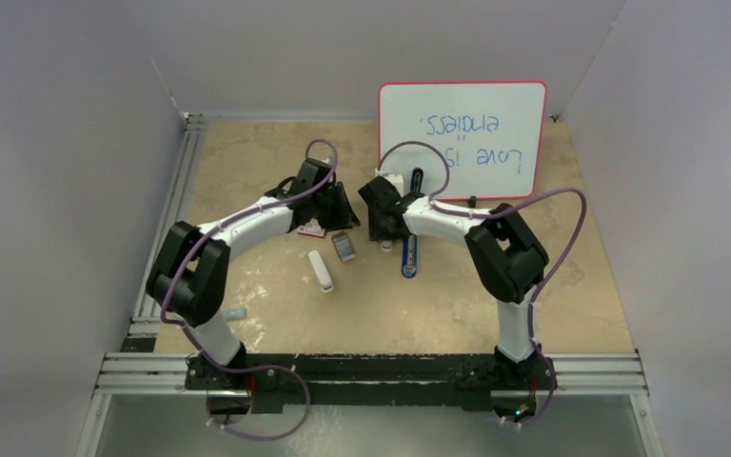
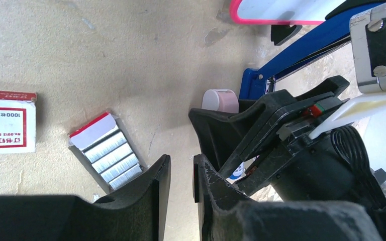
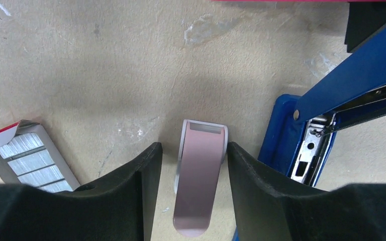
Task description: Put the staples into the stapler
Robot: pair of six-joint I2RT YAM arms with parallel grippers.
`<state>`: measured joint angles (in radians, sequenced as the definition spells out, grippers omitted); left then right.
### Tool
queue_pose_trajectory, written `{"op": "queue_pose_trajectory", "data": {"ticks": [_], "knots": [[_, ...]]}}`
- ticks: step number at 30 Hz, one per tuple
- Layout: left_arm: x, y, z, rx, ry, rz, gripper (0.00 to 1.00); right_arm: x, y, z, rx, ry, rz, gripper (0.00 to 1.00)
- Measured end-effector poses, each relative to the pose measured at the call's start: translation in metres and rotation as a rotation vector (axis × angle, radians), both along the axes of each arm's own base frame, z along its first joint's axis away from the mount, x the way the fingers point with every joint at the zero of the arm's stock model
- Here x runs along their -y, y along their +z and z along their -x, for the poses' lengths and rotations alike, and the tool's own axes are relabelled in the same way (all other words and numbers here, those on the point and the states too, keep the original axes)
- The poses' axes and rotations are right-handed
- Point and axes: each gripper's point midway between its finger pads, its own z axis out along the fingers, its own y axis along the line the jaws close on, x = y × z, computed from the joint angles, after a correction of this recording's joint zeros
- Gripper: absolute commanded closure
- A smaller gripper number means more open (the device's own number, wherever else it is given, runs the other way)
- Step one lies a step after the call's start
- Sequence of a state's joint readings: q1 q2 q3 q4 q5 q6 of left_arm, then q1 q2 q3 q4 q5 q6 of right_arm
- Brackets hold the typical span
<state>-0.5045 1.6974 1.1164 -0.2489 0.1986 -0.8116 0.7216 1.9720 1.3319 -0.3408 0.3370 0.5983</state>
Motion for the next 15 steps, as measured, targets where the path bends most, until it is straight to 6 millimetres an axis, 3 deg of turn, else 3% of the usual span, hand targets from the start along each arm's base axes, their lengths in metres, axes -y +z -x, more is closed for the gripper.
{"op": "queue_pose_trajectory", "data": {"ticks": [5, 10, 15], "knots": [[-0.003, -0.002, 0.003, -0.005, 0.013, -0.006, 0.76, -0.002, -0.001, -0.002, 0.01, 0.002, -0.007, 0.71], [-0.012, -0.001, 0.007, 0.003, 0.048, -0.019, 0.76, -0.003, 0.0, -0.003, 0.016, 0.008, -0.009, 0.71], [-0.026, 0.015, 0.012, 0.054, 0.106, -0.016, 0.75, -0.012, 0.0, -0.007, 0.019, 0.032, 0.011, 0.7]]}}
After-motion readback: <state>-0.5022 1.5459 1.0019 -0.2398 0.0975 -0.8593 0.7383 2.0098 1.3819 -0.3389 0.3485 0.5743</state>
